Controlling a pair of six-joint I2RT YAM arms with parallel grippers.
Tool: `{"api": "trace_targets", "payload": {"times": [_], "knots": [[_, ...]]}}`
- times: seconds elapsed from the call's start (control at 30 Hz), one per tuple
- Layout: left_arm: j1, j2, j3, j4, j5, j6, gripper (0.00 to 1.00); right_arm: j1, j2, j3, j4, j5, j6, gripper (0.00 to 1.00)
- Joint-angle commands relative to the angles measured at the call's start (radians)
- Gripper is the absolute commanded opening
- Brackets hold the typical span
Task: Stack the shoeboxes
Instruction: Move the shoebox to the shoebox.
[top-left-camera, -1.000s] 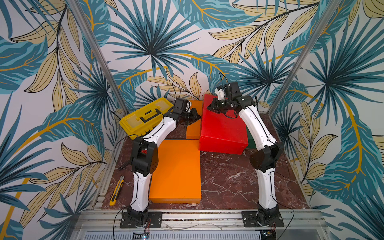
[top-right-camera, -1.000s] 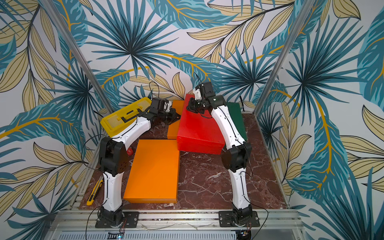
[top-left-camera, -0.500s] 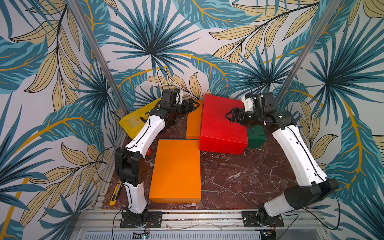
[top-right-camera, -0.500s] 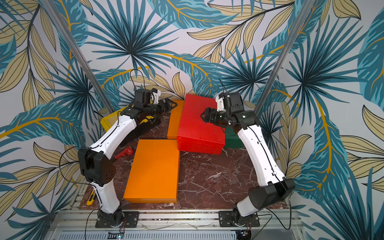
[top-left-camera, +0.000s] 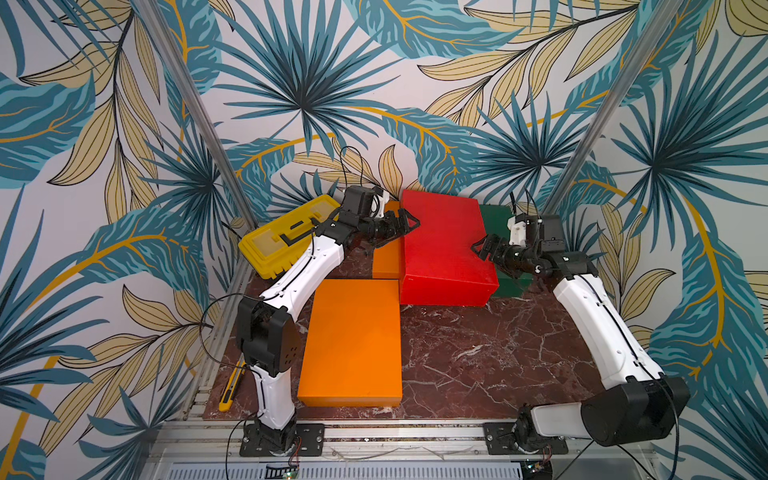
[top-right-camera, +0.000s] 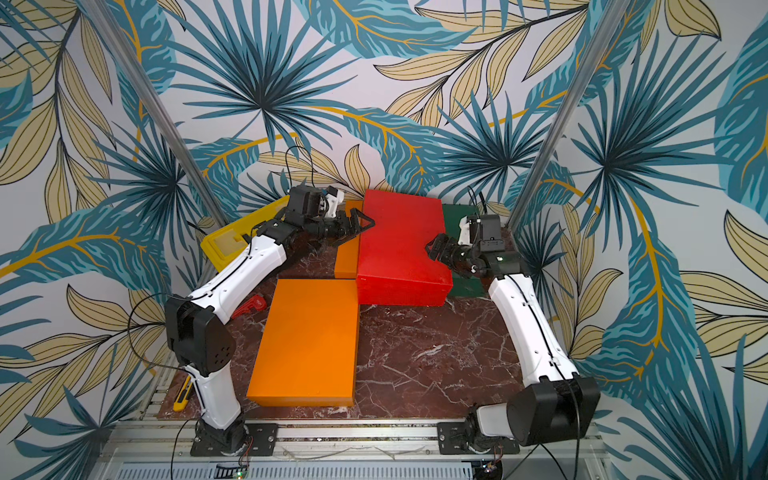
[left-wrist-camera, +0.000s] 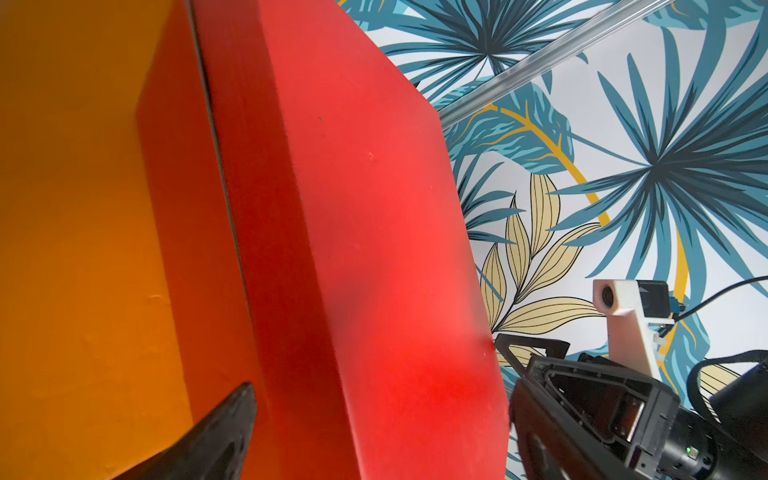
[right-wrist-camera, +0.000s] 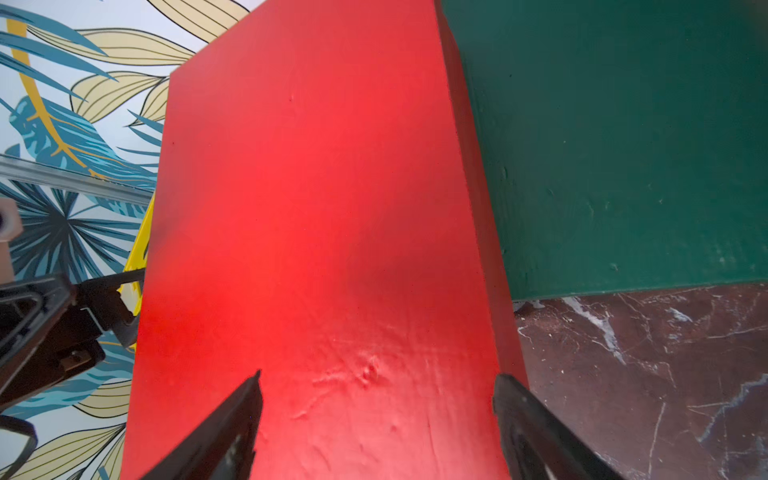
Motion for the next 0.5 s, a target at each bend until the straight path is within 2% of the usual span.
{"api": "trace_targets", "payload": {"times": [0.0,0.27,0.47], "knots": [[0.001,0.028,0.010,-0.011,0.012,0.008,0.94,-0.031,0.006,-0.057,-0.004,-0.001,0.029,0.89],[-0.001,0.047,0.003,-0.011,0.000,0.005,0.91,-0.042,0.018,0.001,-0.012,-0.047,-0.006,0.88],[-0.001,0.098,0.053,-0.011,-0.002,0.007,0.91,-0.042,0.023,0.019,-0.050,-0.018,-0.028,0.87]]}}
